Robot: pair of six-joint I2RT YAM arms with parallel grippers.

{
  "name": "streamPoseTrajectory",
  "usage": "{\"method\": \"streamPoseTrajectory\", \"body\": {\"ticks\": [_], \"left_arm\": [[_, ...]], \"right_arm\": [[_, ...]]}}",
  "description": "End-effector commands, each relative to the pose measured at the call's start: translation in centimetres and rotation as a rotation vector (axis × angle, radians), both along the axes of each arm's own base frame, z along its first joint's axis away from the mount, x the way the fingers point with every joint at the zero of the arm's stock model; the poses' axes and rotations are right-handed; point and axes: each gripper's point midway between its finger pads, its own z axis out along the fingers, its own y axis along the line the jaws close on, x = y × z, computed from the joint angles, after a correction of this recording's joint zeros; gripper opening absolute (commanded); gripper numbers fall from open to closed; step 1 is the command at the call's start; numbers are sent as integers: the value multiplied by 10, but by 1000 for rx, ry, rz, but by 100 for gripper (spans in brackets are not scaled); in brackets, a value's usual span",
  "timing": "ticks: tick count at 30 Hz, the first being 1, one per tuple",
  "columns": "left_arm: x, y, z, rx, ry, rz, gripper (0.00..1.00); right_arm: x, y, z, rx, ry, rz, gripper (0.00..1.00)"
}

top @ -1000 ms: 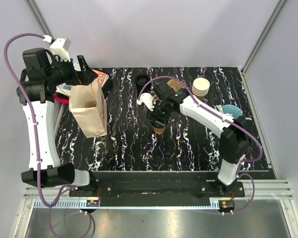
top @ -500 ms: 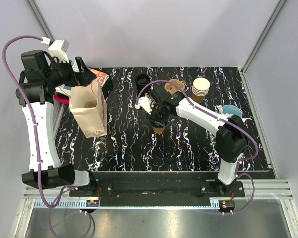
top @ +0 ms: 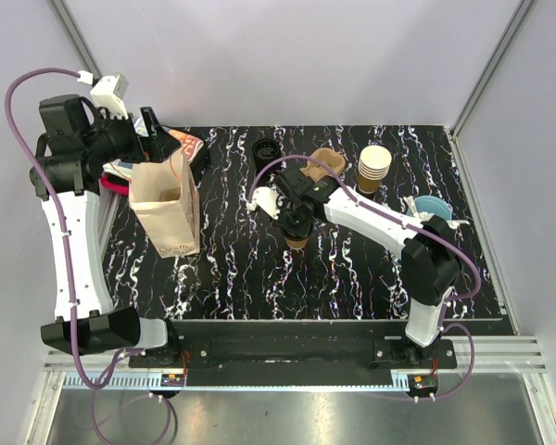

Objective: Pack the takeout coffee

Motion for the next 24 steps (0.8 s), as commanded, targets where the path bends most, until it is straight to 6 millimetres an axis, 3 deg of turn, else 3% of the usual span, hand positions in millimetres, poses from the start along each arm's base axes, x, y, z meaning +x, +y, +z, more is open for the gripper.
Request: {"method": "streamPoseTrajectory", "body": {"ticks": [1,8,14,18,24], "left_arm": [[-3,-4,15,-4,-67,-28,99],[4,-3,-3,28,-40,-56,99],[9,3,-15,100,-43,-64,99],[9,-5,-22,141,-41,-98,99],[30,1,-41,221,-34,-68,99]], "right_arm": [[6,-2,8,-17,-53,-11,0],[18,-5,50,27,-134,-78,0],[34,-16,107,137,-164,-170,0],[48,-28,155,229,-210,-222,0],[43,-37,204,305,-247,-235,0]]}}
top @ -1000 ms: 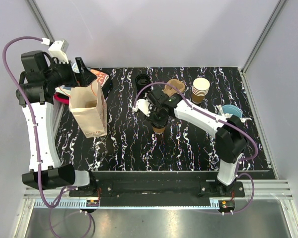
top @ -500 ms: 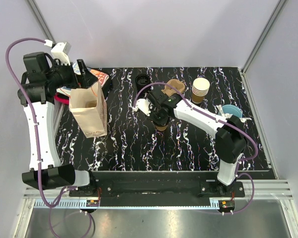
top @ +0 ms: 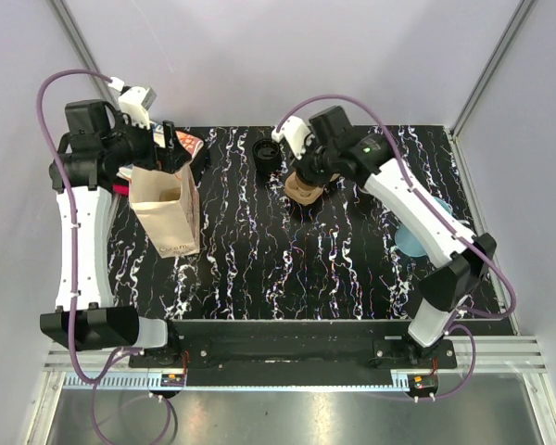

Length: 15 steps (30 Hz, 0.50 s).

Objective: Pack the takeout coffee

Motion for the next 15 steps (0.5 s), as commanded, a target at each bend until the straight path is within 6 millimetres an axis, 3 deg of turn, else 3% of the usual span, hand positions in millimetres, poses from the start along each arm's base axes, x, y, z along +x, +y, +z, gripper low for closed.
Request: {"method": "streamPoseTrajectory", "body": {"ticks": [1,6,8,11,12,15], "left_arm": [[27,15,-7,89,-54,44,99],[44,19,-6,109,-88,61,99],[48,17,-5,117,-95,55,95],[52,13,-9,123,-89,37,81],[54,11,-11,123,-85,29,69],[53,6,-12,117,-85,7,50]], "right_arm": [[-20,-2,56,104,-40,19,0],[-27,-9,83,137,-66,17,0],[-29,-11,94,155,-79,17,0],[-33,-14,105,174,-87,15,0],[-32,-17,106,174,-88,10,0],[-34,-18,114,186,-99,9,0]]}}
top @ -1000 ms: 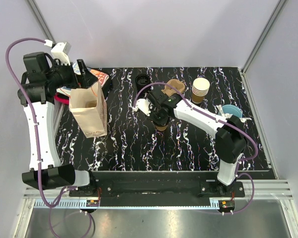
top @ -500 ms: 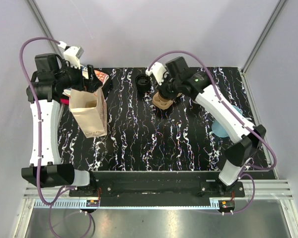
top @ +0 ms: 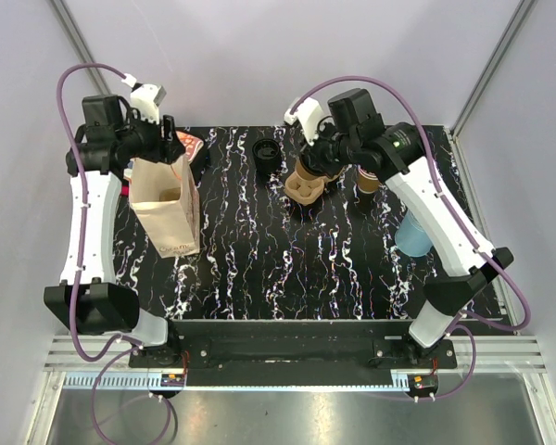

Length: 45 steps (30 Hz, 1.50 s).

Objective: Pack the takeout coffee

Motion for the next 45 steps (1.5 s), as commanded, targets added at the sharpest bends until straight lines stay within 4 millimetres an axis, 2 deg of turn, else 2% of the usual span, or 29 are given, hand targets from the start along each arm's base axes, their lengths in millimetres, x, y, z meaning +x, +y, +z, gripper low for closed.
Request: {"method": "streamPoseTrajectory", "body": {"ticks": [1,3,4,9,11,17,24,31,36,39,43,45], "left_arm": [[9,-6,19,17,-85,-36,41],[7,-11,21,12,-92,-53,30],[5,-14,22,14,-95,-66,21],[0,-30,26,32,-98,-106,0],[-3,-35,24,36,-88,-121,0],[-16,-73,33,48,-96,-222,0],[-37,-119,33,66,-81,-358,0],[-73,-175,37,90,-102,-550,0],[-103,-213,32,111,-90,-694,0],[-118,-228,30,113,-86,-757,0],[-131,-240,25,114,-72,-811,0],[-139,-244,21,118,-61,-838,7]], "right_arm": [[-12,-8,38,74,-51,1,0],[-12,-9,40,75,-51,-1,0],[-12,-10,41,75,-53,-4,0],[-5,-14,50,89,-77,-34,0],[-2,-18,56,95,-91,-51,0],[9,-22,67,105,-125,-100,0],[23,-31,75,117,-147,-170,0],[36,-46,86,129,-180,-254,0],[44,-53,94,146,-200,-303,0],[44,-56,101,159,-214,-314,0],[42,-55,105,175,-215,-310,0],[38,-53,107,185,-209,-297,0]]}}
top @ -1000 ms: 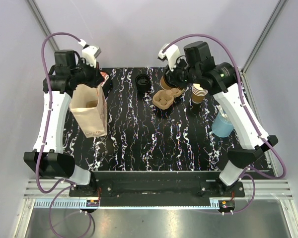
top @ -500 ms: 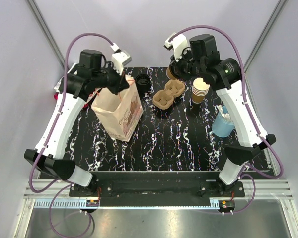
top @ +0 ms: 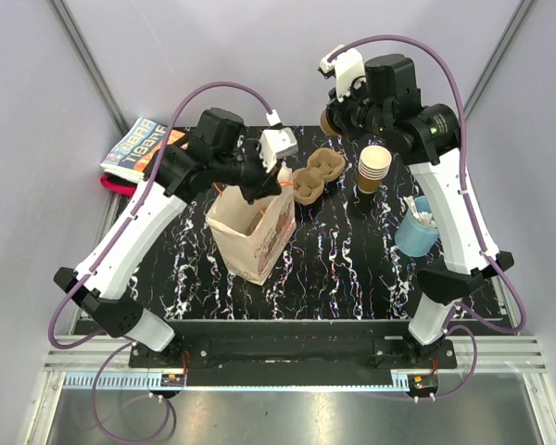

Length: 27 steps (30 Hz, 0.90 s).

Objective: Pack the takeout coffee

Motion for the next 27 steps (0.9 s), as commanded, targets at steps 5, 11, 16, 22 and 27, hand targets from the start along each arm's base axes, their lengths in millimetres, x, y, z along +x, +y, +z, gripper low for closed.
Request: {"method": "streamPoseTrajectory", "body": {"ticks": [5,11,16,22,27], "left_arm": [[-20,-9,18,-29,-43,-82,65],[-13,4,70,-80,-177,-3,95],[1,33,125,-166,-291,103,99],[35,75,121,-195,-256,257,99],[63,105,92,-196,-214,357,99]], "right_arm": [[-12,1,16,58,1,19,0],[-27,16,21,99,28,119,0],[-45,41,20,114,57,239,0],[-62,76,14,89,62,345,0],[-78,103,7,77,77,429,0]]}}
